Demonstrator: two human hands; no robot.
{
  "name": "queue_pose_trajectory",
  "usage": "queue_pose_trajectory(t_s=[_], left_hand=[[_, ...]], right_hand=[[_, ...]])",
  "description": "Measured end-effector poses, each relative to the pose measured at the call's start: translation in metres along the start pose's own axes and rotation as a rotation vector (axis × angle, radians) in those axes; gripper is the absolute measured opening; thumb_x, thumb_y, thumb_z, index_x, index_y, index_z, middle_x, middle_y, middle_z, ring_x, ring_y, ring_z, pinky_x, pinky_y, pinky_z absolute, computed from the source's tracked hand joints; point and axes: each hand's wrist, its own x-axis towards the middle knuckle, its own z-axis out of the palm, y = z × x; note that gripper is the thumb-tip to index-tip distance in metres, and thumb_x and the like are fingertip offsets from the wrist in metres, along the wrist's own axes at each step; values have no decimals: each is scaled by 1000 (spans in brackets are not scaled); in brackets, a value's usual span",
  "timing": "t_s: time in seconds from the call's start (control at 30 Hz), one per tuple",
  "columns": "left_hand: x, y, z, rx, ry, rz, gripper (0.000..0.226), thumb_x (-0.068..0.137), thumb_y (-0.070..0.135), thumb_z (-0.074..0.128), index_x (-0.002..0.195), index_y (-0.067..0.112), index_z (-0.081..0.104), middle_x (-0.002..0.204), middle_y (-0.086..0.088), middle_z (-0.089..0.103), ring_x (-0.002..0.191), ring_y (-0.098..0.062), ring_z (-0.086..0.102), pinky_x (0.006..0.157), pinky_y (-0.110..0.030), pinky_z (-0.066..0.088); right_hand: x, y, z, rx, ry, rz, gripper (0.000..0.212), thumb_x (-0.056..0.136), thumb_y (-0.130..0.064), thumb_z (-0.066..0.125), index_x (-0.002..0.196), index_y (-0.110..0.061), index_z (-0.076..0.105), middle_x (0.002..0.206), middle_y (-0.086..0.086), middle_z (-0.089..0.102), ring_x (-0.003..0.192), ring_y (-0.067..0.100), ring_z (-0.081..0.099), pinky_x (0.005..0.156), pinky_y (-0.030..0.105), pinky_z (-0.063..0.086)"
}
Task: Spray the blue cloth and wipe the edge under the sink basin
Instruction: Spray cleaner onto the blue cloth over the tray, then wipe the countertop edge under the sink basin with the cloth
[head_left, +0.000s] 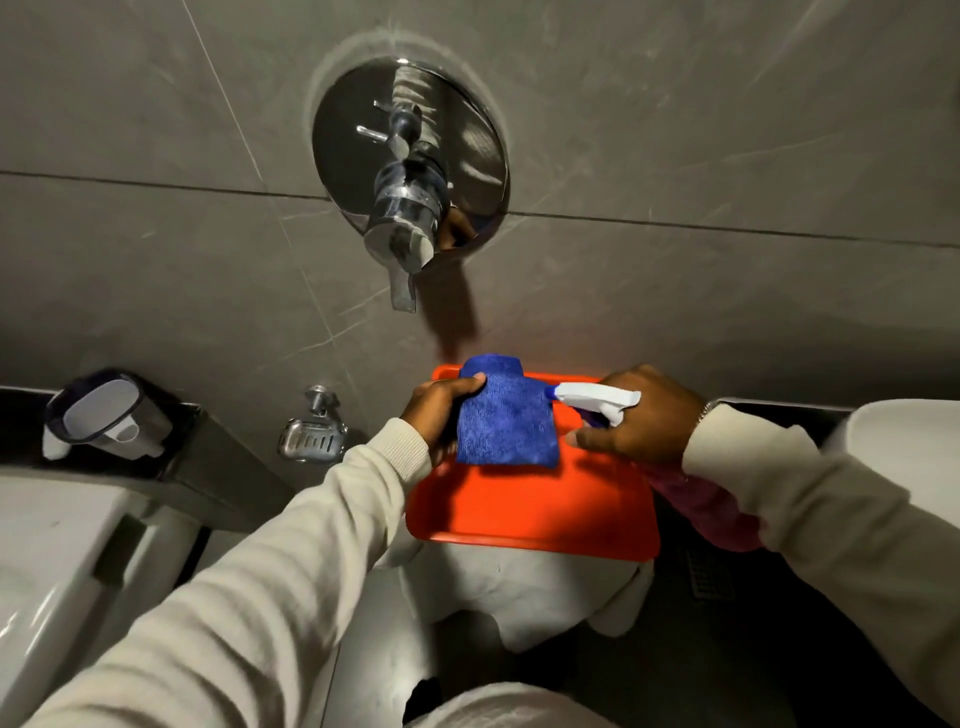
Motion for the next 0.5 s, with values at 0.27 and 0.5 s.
queue_pose_trajectory(t_s=[0.27, 0.5], left_hand=[[16, -5, -20, 36, 61, -59, 52, 86, 17, 56, 132, -6, 50, 137, -29, 53, 127, -44, 51, 111, -51, 38], [13, -14, -27, 24, 91, -46, 54, 85, 13, 55, 134, -9, 44, 139, -35, 47, 129, -52, 45, 111, -57, 33]], right_hand=[[27, 29, 13, 698, 601, 510, 16, 80, -19, 70, 78, -4, 66, 66, 29, 65, 44, 13, 65, 48, 15, 48], [66, 32, 64, 671, 794, 490, 4, 88, -40, 61, 85, -42, 60, 84, -3, 66, 56, 10, 70, 55, 28, 56]])
